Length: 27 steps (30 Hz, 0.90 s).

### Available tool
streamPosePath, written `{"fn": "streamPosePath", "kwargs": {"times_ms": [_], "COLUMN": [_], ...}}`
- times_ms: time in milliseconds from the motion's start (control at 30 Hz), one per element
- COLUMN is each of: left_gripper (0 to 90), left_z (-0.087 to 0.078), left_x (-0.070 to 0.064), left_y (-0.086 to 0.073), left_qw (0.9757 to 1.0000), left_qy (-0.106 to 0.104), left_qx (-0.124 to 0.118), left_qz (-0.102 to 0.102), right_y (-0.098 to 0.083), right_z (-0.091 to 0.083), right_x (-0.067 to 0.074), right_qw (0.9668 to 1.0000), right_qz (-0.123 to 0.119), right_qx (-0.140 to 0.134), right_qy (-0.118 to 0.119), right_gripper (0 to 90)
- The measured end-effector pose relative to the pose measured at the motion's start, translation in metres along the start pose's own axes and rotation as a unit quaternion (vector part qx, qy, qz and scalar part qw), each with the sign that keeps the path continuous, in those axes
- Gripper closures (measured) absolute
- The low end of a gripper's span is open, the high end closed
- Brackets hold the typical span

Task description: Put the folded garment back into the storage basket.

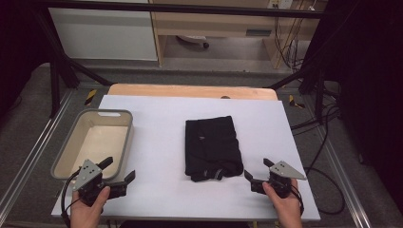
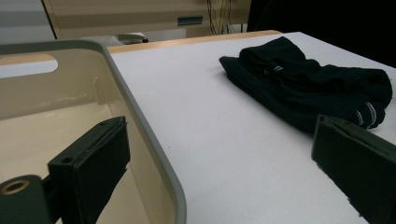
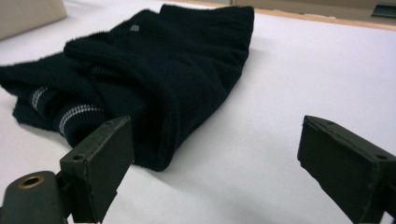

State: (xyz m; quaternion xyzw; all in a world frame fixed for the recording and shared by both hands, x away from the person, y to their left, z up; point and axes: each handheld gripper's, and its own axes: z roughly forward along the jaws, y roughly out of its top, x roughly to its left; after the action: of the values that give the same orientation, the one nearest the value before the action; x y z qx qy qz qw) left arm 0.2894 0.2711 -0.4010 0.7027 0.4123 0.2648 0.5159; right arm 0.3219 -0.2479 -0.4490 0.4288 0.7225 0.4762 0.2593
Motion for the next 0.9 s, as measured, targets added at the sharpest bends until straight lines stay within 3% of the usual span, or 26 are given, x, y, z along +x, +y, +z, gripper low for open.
{"fn": "streamPosePath", "kwargs": {"times_ms": [200,467,567,700,767,900], "left_gripper": [4.4,3.8,3.8,3.8,3.7,3.9], "left_z": [0.002,0.008,0.013,0.02,0.031,0.047], "left_x": [-0.007,-0.021,-0.035,-0.046,-0.056,-0.065], "left_y": [0.0,0.001,0.002,0.004,0.003,0.002], "left_qw": [0.9999,0.9998,0.9995,0.9984,0.9971,0.9962], "left_qy": [-0.016,-0.011,-0.016,-0.038,-0.051,-0.053], "left_qx": [-0.003,-0.003,0.01,0.023,0.035,0.047], "left_qz": [0.003,0.016,0.025,0.034,0.045,0.051], "right_y": [-0.001,-0.001,0.003,0.004,0.007,0.009], "right_z": [0.001,0.006,0.005,0.005,0.005,0.005], "right_x": [0.002,0.006,0.008,0.01,0.013,0.016], "right_qw": [0.9999,0.9993,0.9992,0.9993,0.9992,0.9992], "right_qz": [-0.002,-0.005,-0.004,-0.004,-0.008,-0.011], "right_qx": [0.015,0.036,0.039,0.037,0.039,0.039], "right_qy": [0.001,0.005,0.0,-0.005,-0.005,0.0], "right_gripper": [9.7,7.8,7.5,7.2,8.5,11.1]}}
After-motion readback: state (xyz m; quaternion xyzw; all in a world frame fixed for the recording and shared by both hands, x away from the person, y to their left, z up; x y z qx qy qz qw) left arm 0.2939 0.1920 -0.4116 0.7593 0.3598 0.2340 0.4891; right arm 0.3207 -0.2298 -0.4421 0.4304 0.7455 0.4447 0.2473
